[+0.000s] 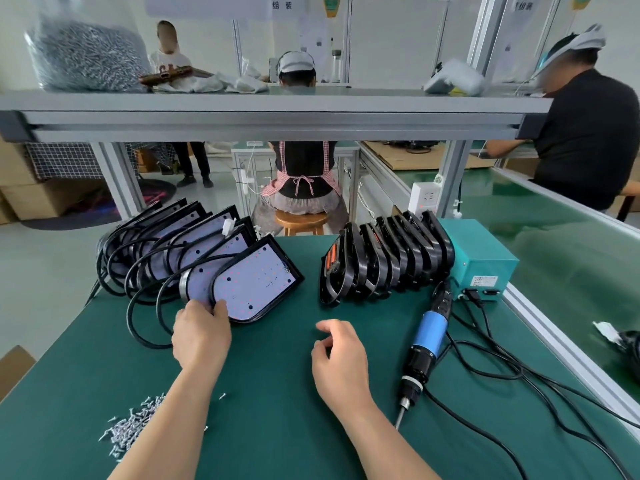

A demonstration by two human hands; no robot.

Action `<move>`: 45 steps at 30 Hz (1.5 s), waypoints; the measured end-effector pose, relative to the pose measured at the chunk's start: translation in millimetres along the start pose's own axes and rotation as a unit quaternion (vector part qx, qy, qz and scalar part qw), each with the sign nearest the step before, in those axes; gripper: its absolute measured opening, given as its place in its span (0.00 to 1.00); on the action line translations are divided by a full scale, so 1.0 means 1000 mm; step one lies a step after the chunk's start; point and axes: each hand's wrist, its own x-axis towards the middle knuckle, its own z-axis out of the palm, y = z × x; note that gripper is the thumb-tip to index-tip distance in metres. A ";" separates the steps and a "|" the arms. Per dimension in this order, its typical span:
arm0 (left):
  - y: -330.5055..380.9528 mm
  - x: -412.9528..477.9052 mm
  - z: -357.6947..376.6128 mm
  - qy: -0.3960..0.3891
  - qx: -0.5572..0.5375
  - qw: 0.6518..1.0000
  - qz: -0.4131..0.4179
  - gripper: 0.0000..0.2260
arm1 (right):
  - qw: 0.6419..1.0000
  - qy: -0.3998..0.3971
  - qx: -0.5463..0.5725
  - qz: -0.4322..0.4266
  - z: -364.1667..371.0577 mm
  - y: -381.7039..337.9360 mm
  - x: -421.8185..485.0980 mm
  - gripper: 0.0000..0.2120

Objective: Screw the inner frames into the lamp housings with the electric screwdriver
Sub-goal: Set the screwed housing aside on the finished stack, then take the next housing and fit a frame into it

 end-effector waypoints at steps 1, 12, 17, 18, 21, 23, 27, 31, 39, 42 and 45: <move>0.000 0.001 0.000 -0.001 -0.001 1.000 0.009 0.14 | 1.000 0.001 0.001 0.000 0.000 0.000 0.000 0.14; 0.016 -0.051 0.006 -0.101 -0.252 0.961 -0.052 0.13 | 0.999 0.025 0.042 0.021 0.000 0.003 0.002 0.12; 0.015 -0.099 0.010 -0.153 -0.304 0.938 -0.067 0.12 | 0.990 0.024 0.127 0.056 -0.003 -0.004 0.003 0.11; 0.014 -0.109 0.010 -0.162 -0.310 0.935 -0.064 0.13 | 0.989 0.025 0.133 0.065 -0.004 -0.004 0.003 0.12; 0.012 -0.129 0.007 -0.195 -0.284 0.938 -0.038 0.13 | 0.986 0.037 0.134 0.092 -0.008 -0.005 0.004 0.17; 0.010 -0.129 0.000 -0.200 -0.225 0.953 0.009 0.15 | 0.984 0.030 0.141 0.107 -0.009 -0.005 0.004 0.21; -0.013 -0.089 -0.025 0.035 0.031 0.984 0.171 0.10 | 0.979 0.038 0.155 0.124 -0.010 -0.002 0.006 0.24; -0.031 -0.047 -0.043 -0.004 0.250 0.965 0.076 0.13 | 0.974 0.039 0.175 0.136 -0.010 -0.002 0.008 0.22; -0.017 -0.029 -0.048 -0.046 0.241 0.964 0.101 0.07 | 0.966 0.053 0.203 0.152 -0.012 -0.004 0.005 0.21; -0.010 -0.038 -0.045 -0.090 0.112 0.984 0.101 0.10 | 0.967 0.060 0.197 0.147 -0.013 -0.005 0.004 0.21; -0.004 -0.065 -0.037 -0.173 -0.045 0.982 0.060 0.05 | 0.977 0.048 0.163 0.131 -0.016 -0.011 -0.003 0.21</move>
